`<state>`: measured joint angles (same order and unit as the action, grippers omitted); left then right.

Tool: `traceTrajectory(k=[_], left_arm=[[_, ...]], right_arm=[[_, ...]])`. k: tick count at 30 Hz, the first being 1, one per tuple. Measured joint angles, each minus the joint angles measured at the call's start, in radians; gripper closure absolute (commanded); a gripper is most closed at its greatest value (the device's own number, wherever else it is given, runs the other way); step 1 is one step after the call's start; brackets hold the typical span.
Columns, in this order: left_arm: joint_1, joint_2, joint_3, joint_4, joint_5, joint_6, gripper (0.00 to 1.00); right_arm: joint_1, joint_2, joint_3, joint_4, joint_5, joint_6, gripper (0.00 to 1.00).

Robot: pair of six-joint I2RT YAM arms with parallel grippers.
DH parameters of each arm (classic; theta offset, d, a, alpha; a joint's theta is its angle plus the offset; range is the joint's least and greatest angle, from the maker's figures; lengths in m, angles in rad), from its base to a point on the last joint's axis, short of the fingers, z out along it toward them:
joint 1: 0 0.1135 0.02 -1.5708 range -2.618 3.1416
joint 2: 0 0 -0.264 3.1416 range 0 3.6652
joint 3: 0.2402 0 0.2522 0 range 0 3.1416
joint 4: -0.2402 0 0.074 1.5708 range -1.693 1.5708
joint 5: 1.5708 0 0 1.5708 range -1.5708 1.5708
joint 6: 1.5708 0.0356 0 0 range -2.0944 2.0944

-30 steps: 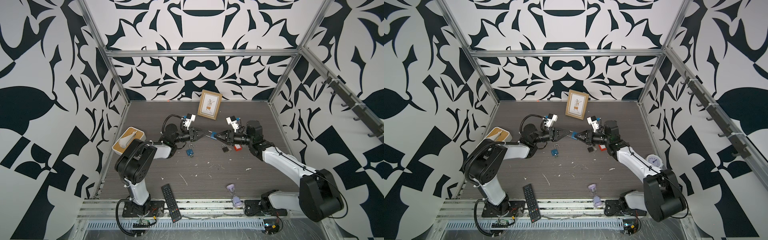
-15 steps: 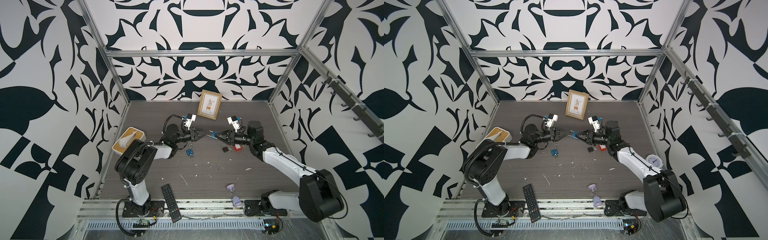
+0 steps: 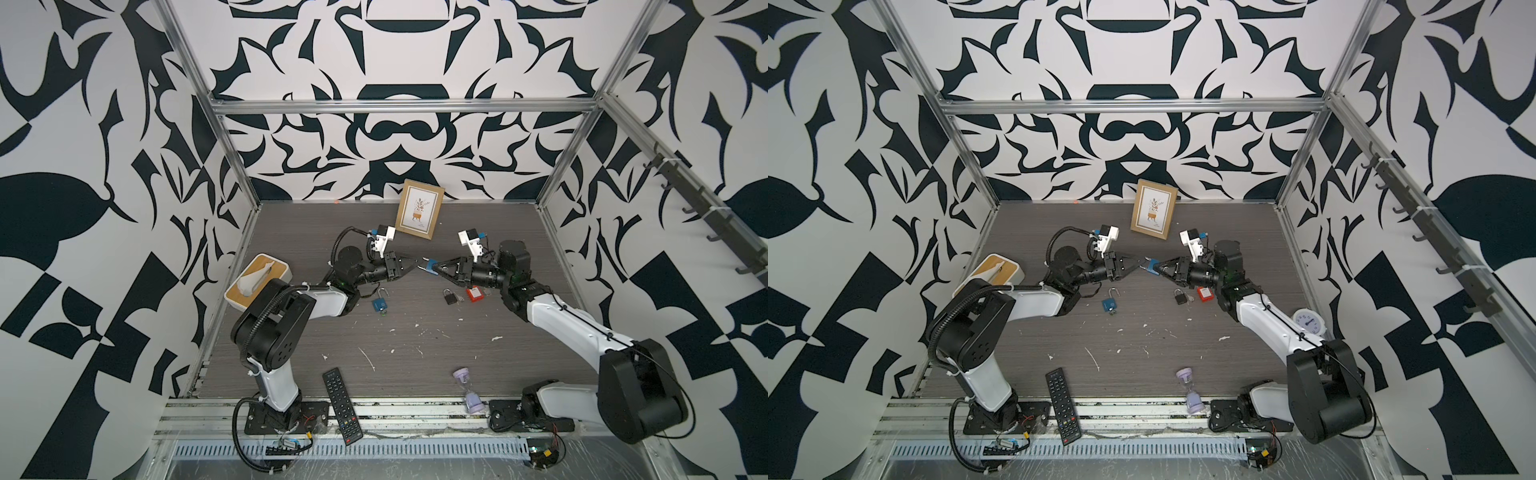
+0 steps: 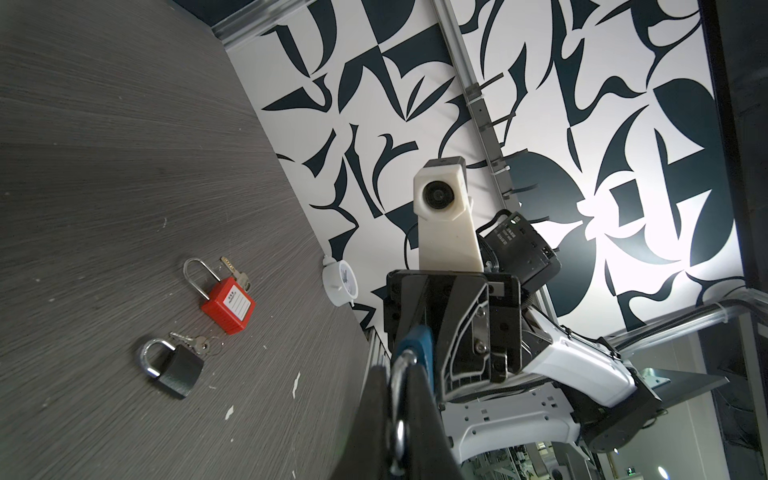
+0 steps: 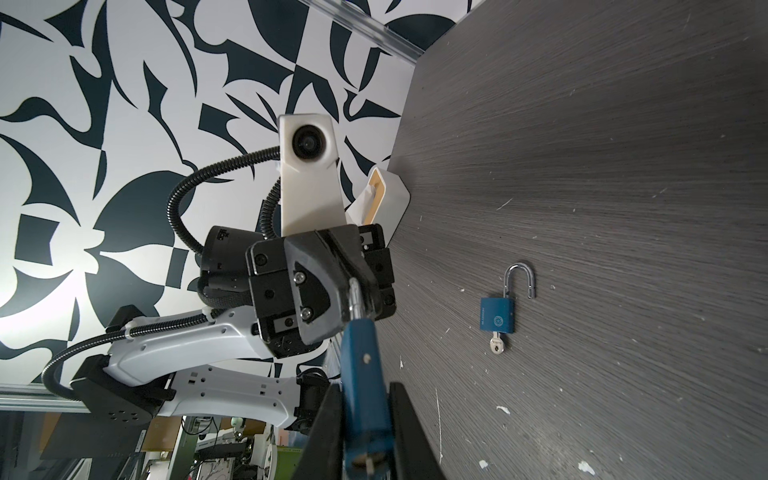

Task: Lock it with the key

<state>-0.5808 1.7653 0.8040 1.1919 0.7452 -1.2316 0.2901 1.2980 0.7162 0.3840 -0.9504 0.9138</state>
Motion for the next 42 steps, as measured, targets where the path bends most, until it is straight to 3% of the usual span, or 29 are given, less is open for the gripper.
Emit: traceTrajectory(k=[23, 35, 42], left_arm=[[-0.008, 0.011, 0.060, -0.090, -0.123, 0.032, 1.00], [-0.008, 0.011, 0.018, -0.074, -0.142, 0.027, 1.00], [-0.007, 0.012, -0.030, 0.010, -0.131, -0.015, 1.00]], right_arm=[[0.000, 0.171, 0.037, 0.245, 0.002, 0.070, 1.00], [0.008, 0.160, 0.050, 0.128, 0.019, 0.010, 1.00], [0.026, 0.132, 0.050, 0.048, 0.051, -0.025, 0.70]])
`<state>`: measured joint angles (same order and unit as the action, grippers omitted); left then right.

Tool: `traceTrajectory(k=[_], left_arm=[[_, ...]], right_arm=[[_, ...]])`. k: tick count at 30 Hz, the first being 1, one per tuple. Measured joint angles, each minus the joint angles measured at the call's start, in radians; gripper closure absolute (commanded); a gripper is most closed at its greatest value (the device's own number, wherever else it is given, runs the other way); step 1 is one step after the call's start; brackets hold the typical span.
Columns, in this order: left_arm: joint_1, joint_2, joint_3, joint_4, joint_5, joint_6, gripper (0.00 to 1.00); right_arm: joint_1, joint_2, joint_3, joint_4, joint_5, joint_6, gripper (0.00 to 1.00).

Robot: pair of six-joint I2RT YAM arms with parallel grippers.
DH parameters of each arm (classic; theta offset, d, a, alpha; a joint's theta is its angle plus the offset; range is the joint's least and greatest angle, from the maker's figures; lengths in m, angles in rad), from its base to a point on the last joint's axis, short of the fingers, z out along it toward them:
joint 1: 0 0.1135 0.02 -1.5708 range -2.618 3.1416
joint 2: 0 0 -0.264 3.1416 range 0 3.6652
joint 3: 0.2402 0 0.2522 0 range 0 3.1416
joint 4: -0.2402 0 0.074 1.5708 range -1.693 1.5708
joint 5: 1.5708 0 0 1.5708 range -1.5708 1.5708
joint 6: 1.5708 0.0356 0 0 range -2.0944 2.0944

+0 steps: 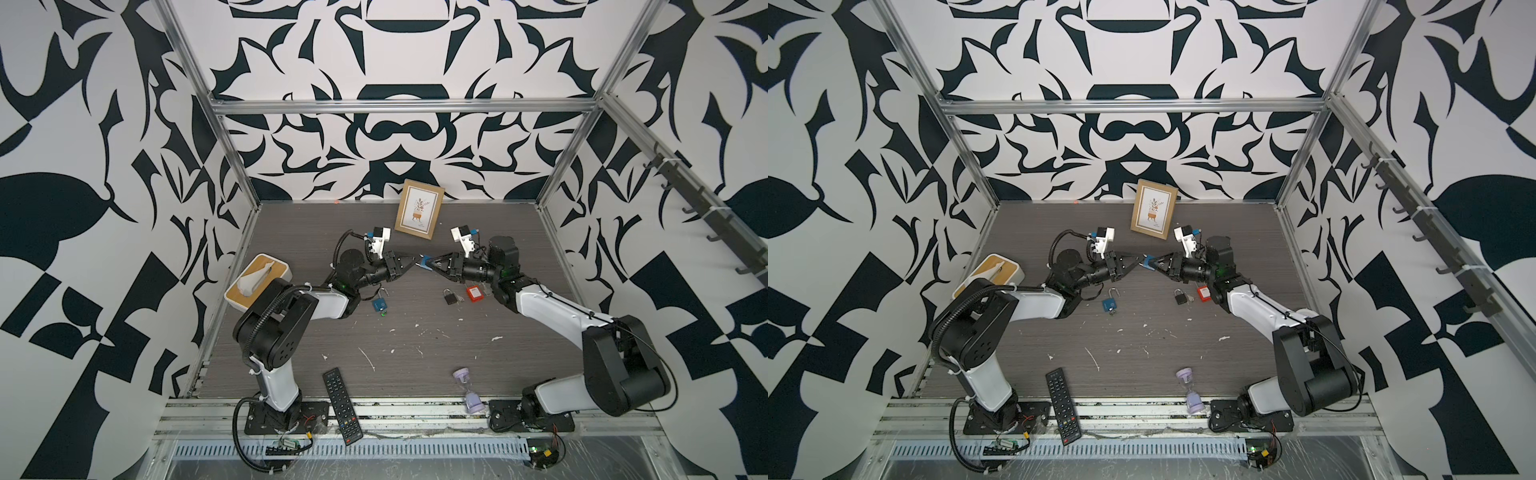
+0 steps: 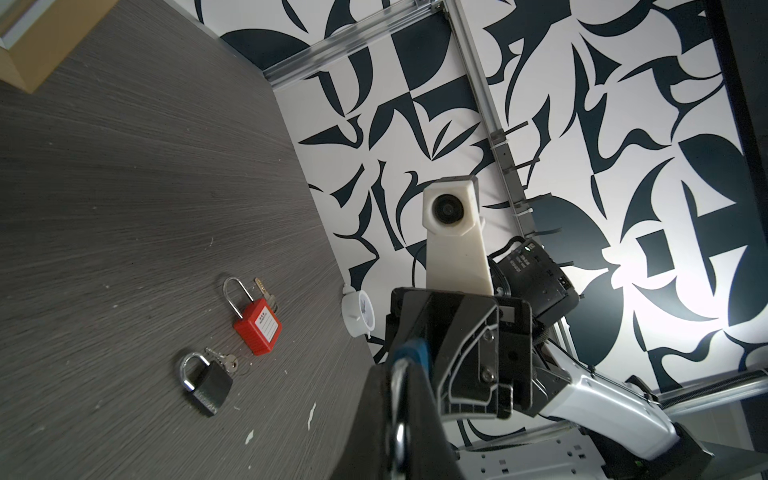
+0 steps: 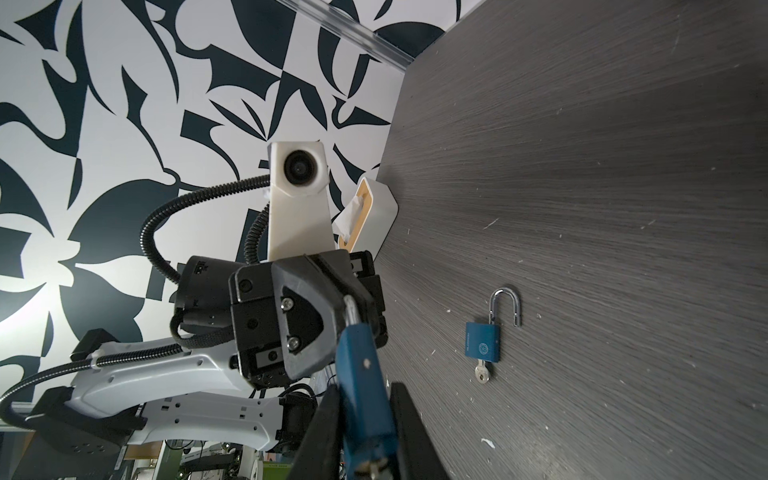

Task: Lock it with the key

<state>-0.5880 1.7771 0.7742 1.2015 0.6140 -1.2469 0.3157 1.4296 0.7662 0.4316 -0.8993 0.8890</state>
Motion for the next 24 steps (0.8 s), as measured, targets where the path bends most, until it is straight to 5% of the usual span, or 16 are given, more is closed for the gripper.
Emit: traceTrajectory(k=[24], left_arm=[[0.047, 0.001, -0.104, 0.143, 0.043, -0.105, 1.00]], right_arm=[[0.007, -0.059, -0.071, 0.053, 0.050, 0.023, 0.55]])
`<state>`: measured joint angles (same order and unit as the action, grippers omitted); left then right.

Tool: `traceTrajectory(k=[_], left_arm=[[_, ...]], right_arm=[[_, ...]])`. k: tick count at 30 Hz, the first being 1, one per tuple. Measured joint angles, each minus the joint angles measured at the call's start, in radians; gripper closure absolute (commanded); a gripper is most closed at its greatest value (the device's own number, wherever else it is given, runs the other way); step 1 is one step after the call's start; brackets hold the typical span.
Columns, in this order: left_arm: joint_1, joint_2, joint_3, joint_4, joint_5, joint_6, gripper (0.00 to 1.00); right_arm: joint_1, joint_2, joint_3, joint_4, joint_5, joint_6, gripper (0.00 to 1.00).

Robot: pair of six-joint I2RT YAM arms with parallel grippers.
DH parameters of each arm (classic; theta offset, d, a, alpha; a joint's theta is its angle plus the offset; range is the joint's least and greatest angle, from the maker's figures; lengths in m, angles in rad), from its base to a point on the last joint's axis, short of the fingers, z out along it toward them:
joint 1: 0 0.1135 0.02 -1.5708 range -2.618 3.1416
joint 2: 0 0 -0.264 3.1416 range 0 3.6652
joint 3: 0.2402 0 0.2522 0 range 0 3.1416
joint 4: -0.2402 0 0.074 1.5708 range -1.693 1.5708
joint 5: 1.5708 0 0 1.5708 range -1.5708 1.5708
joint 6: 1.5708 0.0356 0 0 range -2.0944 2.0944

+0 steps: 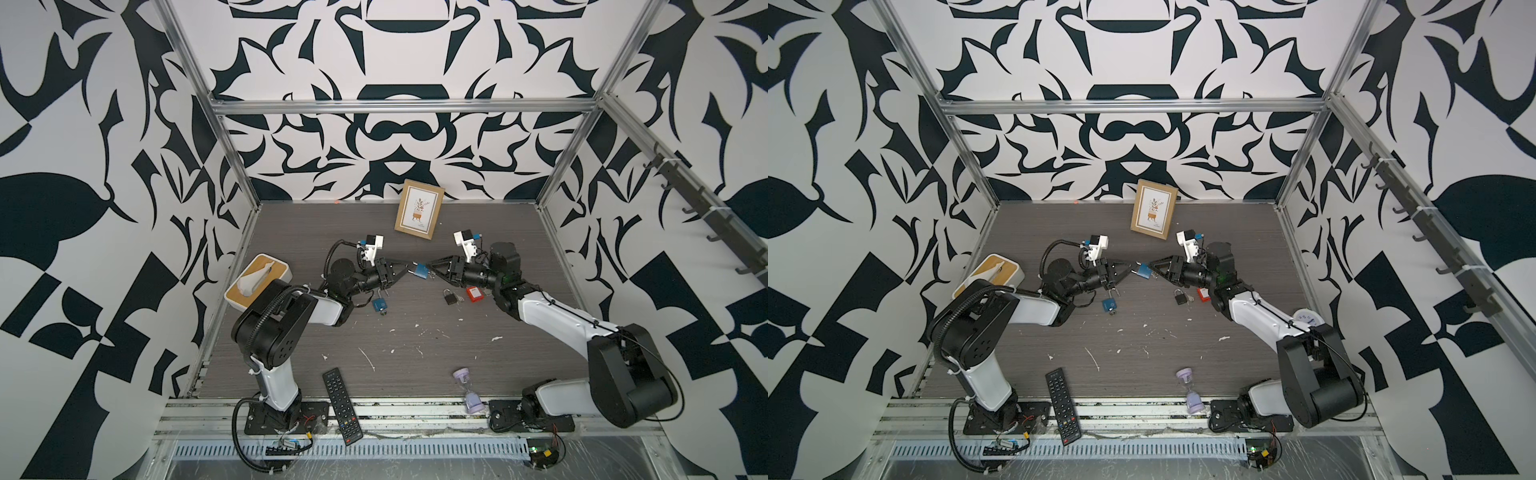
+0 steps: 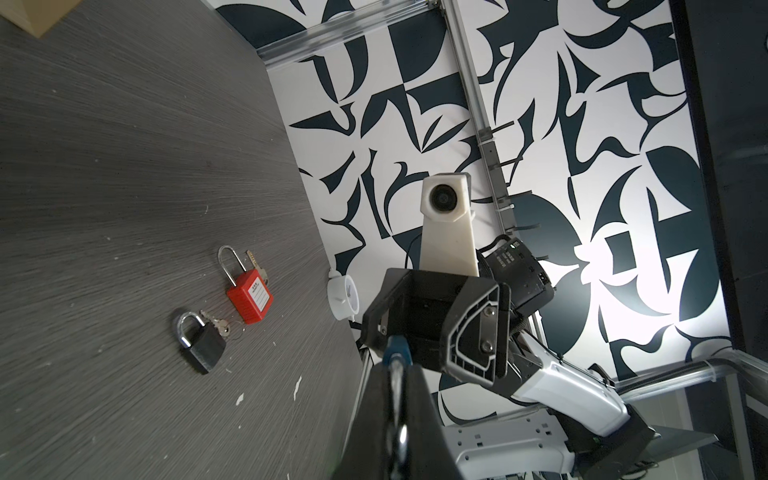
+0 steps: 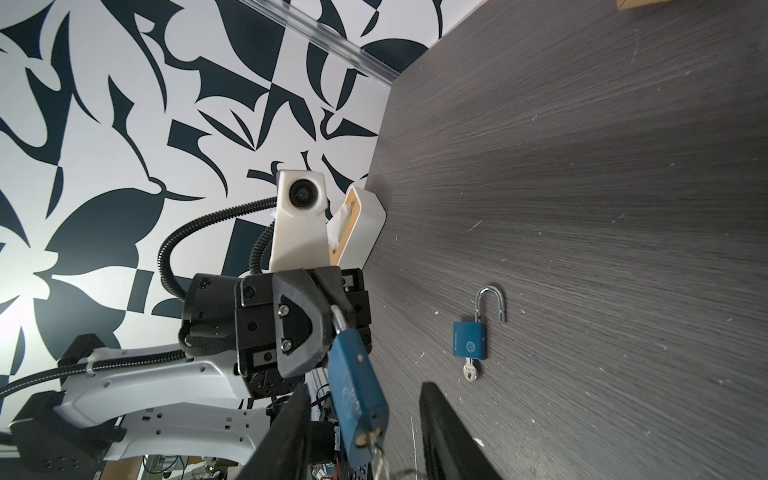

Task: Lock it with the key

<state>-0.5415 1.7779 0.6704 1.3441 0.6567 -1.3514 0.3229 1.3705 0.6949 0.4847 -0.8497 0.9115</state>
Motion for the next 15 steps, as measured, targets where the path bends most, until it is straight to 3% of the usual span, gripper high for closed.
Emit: traceTrajectory(k=[6, 10, 15], left_arm=[[0.000, 0.000, 0.003, 0.000, -0.002, -0.014, 1.00], [0.000, 0.000, 0.003, 0.003, -0.002, -0.017, 1.00], [0.000, 0.000, 0.005, 0.007, -0.005, -0.018, 1.00]], right_arm=[[0.000, 0.007, -0.019, 0.077, -0.015, 0.043, 0.57], [0.000, 0.028, -0.020, 0.138, -0.026, 0.082, 0.68], [-0.001, 0.049, -0.033, 0.192, -0.037, 0.122, 0.69]])
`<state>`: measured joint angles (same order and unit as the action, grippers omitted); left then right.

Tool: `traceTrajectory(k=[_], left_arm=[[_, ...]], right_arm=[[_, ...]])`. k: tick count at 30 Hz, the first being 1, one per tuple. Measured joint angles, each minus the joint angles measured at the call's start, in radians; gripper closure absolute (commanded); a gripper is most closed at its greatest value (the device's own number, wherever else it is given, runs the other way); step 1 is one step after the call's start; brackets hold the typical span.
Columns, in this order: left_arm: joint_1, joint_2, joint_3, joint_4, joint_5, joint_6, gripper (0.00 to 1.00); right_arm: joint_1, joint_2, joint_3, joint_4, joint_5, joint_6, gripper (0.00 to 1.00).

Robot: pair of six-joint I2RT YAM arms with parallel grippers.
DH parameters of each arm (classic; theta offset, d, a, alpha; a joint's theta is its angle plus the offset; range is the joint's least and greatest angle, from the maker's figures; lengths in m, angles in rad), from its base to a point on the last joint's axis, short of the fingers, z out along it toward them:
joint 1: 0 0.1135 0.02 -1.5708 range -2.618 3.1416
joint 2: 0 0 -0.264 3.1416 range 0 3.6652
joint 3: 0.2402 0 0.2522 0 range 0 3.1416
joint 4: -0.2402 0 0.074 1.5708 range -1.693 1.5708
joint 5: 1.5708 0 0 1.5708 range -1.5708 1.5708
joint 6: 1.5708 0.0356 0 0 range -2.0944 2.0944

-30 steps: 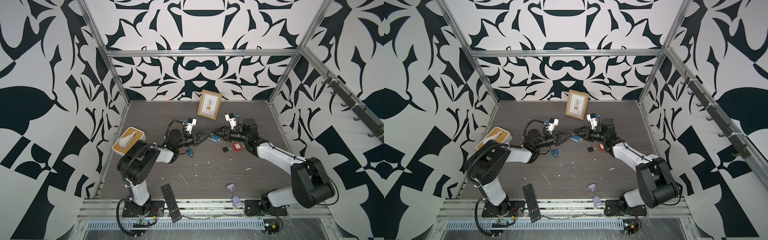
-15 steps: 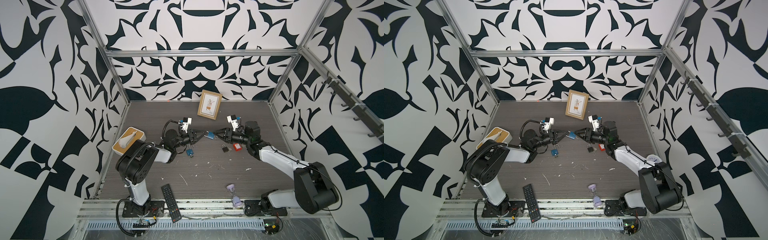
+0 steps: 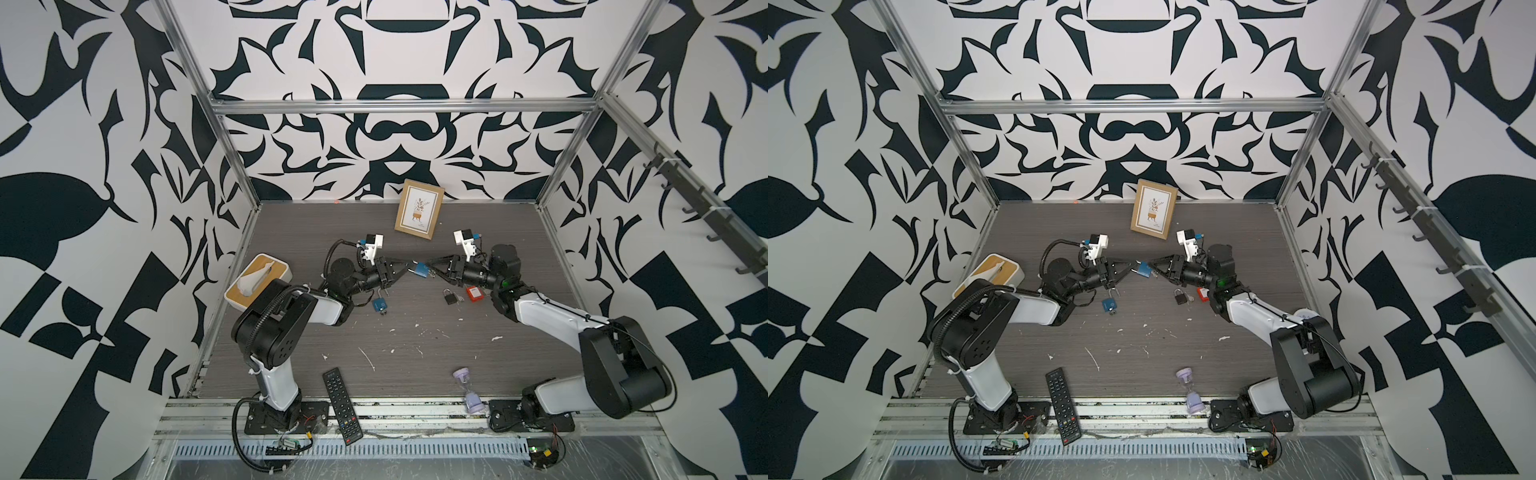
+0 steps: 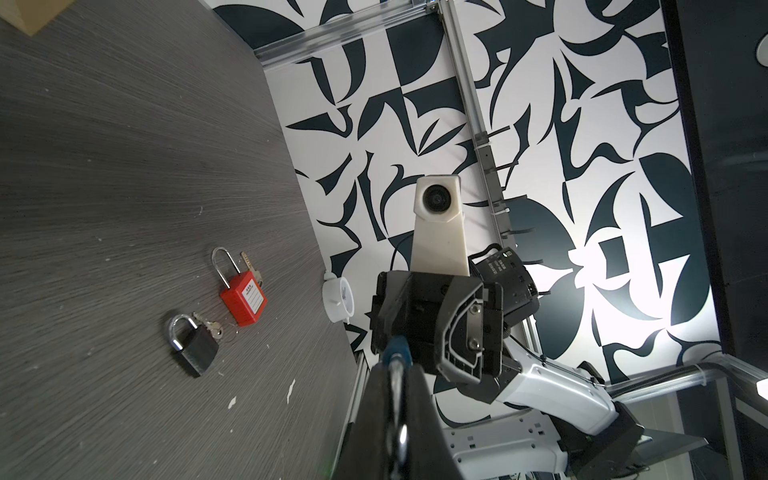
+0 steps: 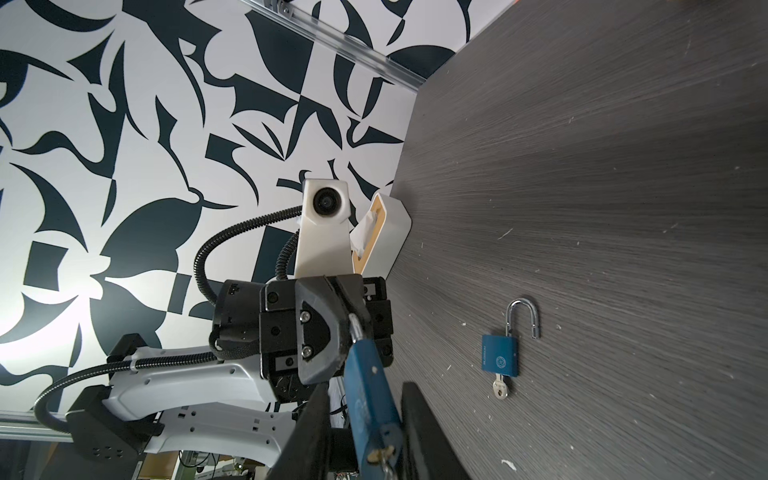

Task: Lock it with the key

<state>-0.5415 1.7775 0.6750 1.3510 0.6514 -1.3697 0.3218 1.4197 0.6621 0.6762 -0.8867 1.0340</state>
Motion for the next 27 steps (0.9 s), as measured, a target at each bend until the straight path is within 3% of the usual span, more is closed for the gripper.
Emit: traceTrajectory(k=[8, 13, 21, 24, 27], left_arm=[[0.000, 0.000, 0.024, 0.001, 0.000, -0.008, 1.00], [0.001, 0.000, 0.034, 0.010, 0.000, -0.017, 1.00], [0.003, 0.000, 0.043, 0.014, 0.012, -0.019, 1.00], [0.005, 0.006, 0.055, 0.014, 0.032, -0.023, 0.67], [-0.002, 0.013, 0.071, 0.018, 0.070, -0.027, 0.60]], right_arm=[[0.002, 0.002, -0.005, 0.046, -0.018, 0.032, 0.72], [0.000, 0.004, -0.010, 0.075, -0.021, 0.051, 0.99], [0.000, 0.011, -0.011, 0.112, -0.024, 0.075, 1.00], [0.000, 0.011, -0.012, 0.119, -0.026, 0.078, 1.00], [0.002, 0.012, -0.013, 0.102, -0.031, 0.079, 1.00]])
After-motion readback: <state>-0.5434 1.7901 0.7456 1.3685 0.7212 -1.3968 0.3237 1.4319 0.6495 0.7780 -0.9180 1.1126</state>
